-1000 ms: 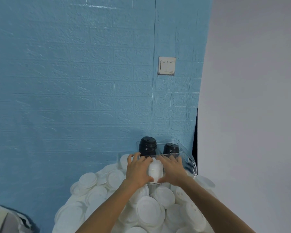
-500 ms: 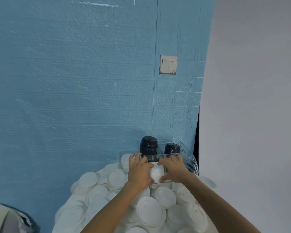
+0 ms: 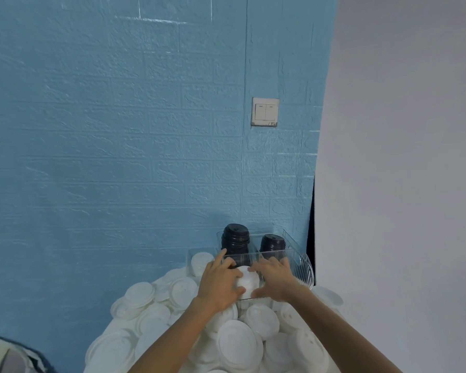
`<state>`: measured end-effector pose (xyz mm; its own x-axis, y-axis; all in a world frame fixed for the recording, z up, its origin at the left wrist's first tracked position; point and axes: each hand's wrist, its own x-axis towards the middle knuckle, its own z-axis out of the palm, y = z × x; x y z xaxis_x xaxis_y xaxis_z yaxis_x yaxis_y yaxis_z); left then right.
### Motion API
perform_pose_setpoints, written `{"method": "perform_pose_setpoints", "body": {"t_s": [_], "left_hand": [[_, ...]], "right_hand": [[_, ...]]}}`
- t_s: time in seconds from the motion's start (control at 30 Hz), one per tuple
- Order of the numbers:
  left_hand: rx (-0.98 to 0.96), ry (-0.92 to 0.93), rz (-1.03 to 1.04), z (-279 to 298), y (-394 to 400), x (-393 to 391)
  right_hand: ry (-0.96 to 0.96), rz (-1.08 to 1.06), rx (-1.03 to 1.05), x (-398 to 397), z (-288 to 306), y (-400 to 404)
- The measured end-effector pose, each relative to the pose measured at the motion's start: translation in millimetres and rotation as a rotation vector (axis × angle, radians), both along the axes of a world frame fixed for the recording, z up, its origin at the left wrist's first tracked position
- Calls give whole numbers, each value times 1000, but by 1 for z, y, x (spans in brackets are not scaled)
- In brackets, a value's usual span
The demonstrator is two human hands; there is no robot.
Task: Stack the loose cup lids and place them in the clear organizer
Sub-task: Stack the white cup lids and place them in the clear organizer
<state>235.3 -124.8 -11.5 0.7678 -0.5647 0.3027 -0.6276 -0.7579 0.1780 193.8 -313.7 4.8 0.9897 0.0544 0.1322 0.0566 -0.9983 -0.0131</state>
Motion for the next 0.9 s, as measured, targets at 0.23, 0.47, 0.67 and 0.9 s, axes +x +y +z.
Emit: {"method": "perform_pose_setpoints", "body": {"t_s": [0.23,0.47,0.67,0.9], "left_hand": [[-214,107,-36,20,29,-17],[-384,125,-43,26,96,-71],[-491,147,-29,2,136,-141],[-420,195,-11,-60,140,-199]], "right_hand": [[-92,12,136,-21,27,-4],[-108,150,380,-80,36,20],[-157,247,453,-149,-4,59],[-295,183,433,-193,-65,94]]}}
